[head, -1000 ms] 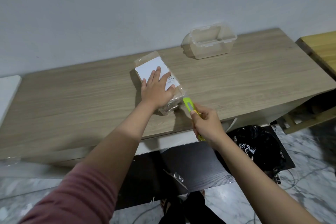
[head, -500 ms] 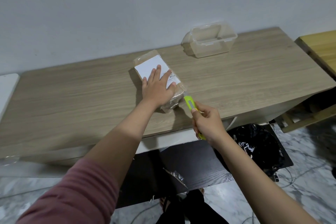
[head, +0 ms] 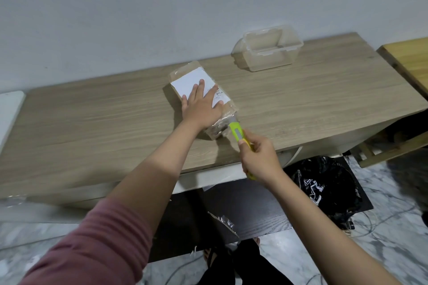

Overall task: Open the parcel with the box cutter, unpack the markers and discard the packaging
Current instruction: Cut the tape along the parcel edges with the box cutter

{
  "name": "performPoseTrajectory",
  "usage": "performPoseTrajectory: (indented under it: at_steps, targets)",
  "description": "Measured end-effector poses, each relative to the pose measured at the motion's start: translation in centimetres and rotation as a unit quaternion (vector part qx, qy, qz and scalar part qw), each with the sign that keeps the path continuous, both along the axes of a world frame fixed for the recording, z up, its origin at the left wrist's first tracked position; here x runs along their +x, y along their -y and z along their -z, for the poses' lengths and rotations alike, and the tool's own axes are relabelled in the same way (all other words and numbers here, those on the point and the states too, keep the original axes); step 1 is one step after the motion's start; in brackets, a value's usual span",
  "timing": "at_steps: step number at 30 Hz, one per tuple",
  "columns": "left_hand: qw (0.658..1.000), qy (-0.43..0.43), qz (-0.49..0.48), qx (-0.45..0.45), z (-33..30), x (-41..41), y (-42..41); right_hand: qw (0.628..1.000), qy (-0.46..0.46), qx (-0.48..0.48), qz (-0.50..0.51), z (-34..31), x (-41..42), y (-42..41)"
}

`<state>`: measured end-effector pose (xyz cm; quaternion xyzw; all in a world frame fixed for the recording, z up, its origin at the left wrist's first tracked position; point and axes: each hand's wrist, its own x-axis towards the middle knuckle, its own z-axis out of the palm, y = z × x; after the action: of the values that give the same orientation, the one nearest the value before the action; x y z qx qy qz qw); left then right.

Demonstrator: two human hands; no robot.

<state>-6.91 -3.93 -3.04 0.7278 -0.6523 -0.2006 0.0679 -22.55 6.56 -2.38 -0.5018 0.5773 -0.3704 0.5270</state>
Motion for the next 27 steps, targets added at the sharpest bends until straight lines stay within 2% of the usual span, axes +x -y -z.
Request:
performPoseTrajectory:
  at_steps: [9,27]
  targets:
    - [0.996,-0.043,0.022,0.07,-1.4,0.5,0.8,0.997,0.056,0.051,0.016,0.5,0.0,0.4]
    - [0.999,-0.011,0.005,0.043,-1.1,-0.2,1.1,0.996,0.078,0.045,0.025,0.3,0.1,0.1]
